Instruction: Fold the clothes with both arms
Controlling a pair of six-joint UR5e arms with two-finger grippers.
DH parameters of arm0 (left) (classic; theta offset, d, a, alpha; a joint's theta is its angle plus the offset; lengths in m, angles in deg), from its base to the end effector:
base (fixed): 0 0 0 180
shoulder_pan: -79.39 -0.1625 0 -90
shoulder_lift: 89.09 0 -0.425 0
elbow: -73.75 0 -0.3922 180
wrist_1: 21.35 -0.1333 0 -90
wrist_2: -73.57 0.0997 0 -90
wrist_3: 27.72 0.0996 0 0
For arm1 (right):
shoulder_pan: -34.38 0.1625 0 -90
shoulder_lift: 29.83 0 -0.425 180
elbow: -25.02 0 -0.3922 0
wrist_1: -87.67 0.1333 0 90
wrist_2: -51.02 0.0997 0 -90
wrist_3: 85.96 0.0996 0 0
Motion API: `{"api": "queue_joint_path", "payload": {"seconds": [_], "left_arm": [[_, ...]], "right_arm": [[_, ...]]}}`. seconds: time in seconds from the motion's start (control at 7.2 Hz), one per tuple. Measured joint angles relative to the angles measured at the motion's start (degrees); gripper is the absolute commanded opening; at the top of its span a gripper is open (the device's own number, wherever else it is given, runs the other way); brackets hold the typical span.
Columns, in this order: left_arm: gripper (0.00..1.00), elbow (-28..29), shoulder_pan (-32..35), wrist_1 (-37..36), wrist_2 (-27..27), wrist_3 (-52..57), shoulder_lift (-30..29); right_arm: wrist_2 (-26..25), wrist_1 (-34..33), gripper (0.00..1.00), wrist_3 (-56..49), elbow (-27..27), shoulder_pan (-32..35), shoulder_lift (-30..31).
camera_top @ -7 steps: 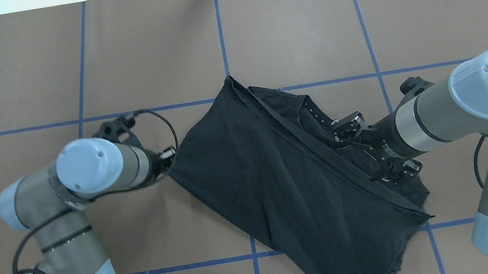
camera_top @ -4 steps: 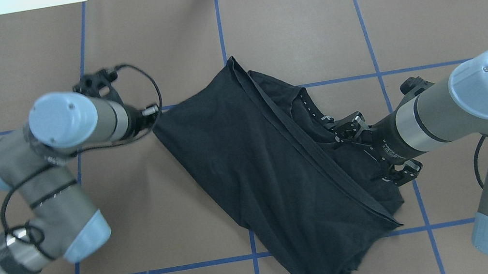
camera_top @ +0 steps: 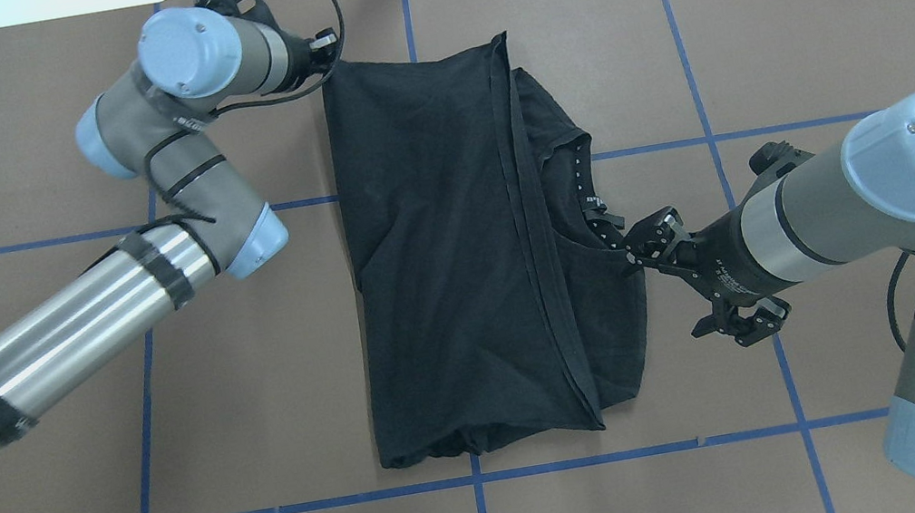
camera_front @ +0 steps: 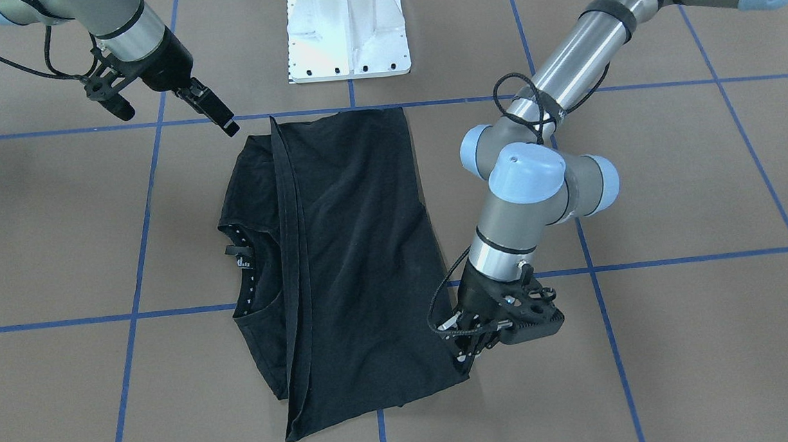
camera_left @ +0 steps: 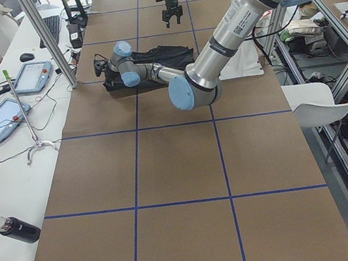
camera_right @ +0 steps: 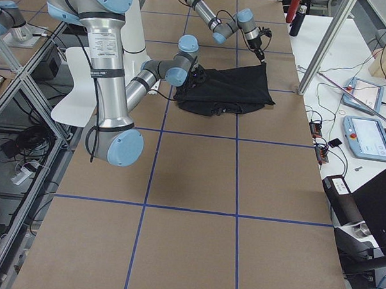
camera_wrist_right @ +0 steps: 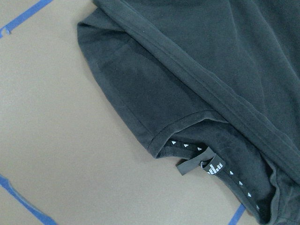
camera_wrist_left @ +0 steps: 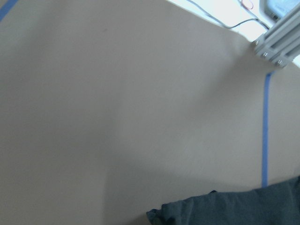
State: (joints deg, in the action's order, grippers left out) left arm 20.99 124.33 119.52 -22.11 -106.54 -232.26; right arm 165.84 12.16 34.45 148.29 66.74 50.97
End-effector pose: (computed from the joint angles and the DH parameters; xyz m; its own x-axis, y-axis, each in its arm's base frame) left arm 0.5128 -0.6862 0.2570 0.3974 -0.1240 -0.9093 0.5723 0.8080 0.1400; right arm -0.3627 -0.3382 0.2829 0.3017 0.7351 0.6071 -0.3957 0.6759 -0.6217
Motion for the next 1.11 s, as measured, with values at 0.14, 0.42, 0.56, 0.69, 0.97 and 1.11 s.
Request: {"api": "queue_joint_path", "payload": {"seconds": [0.14,0.42,0.56,0.69,0.97,1.11], "left_arm": [[0.8,3.8,0.4,2.2,0.8,1.8,-2.1],[0.89,2.8,0.9,3.3,0.9,4.2,-1.8],[0.89,-2.0,1.4,3.3,-0.3,4.7,1.6],[0.89,-8.1,1.9,3.2,-2.9,4.8,6.5],[0.88,-18.3,2.6,2.9,-6.5,4.9,14.7],[0.87,-22.0,2.7,2.9,-7.9,5.0,18.3]], "right_arm": [[-0.3,0.0,1.0,0.0,-0.1,0.0,-0.3],[-2.5,0.0,1.0,0.0,-0.9,0.0,-1.8],[-5.1,-0.1,1.0,0.0,-2.0,-0.8,-3.8],[-9.1,-0.4,1.0,0.1,-3.4,-3.4,-5.8],[-16.4,-5.2,0.98,-6.7,-5.1,-10.5,-8.5],[-17.6,-11.1,0.89,-17.0,-5.8,-13.4,-10.6]]}}
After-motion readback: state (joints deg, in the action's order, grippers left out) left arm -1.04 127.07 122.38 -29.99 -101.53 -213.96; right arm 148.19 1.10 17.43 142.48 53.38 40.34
